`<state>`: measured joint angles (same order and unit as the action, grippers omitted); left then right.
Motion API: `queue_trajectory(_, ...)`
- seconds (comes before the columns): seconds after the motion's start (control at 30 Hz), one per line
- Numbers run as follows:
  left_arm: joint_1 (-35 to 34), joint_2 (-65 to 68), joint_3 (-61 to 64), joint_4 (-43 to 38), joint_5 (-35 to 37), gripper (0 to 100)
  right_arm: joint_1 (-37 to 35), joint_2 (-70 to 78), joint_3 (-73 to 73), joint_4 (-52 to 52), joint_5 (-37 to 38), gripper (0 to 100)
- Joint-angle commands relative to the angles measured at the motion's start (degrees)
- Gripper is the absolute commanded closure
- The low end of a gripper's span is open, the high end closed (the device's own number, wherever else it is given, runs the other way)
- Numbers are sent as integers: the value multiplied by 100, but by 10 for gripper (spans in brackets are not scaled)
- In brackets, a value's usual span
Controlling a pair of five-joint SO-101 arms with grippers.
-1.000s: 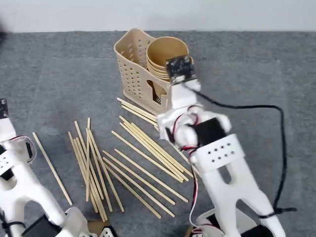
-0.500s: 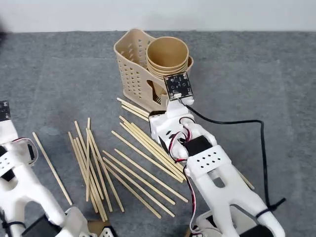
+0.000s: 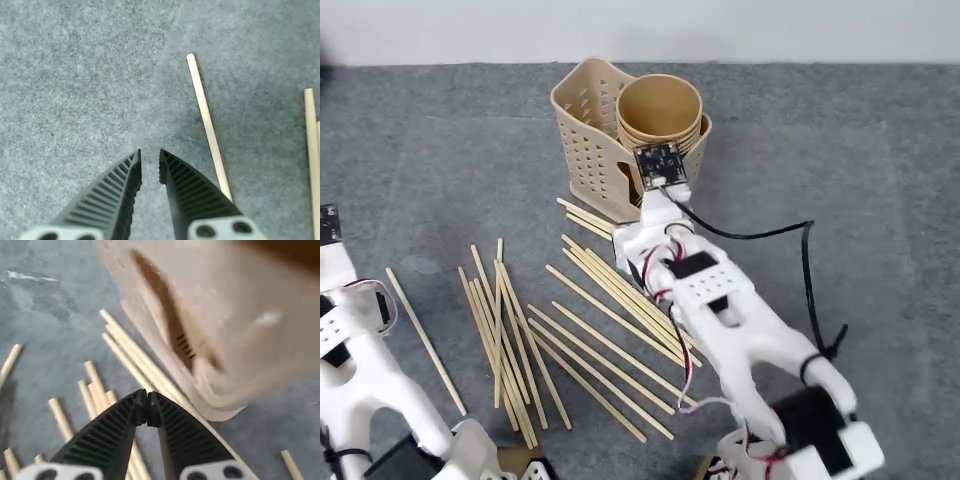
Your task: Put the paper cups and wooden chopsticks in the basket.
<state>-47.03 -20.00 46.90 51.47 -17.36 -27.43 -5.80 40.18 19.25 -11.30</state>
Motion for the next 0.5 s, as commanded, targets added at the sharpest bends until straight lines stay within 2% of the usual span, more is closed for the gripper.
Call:
queue_trajectory(0.0,35,-158,-40,-105,35,931,303,242,-563,-136,-26,991)
queue_trajectory(0.2,35,-158,-40,-105,35,931,998,453,-659,-92,-9,991)
queue_trajectory(0.47,35,-158,-40,-105,35,931,1701,171,-545,-75,387,990)
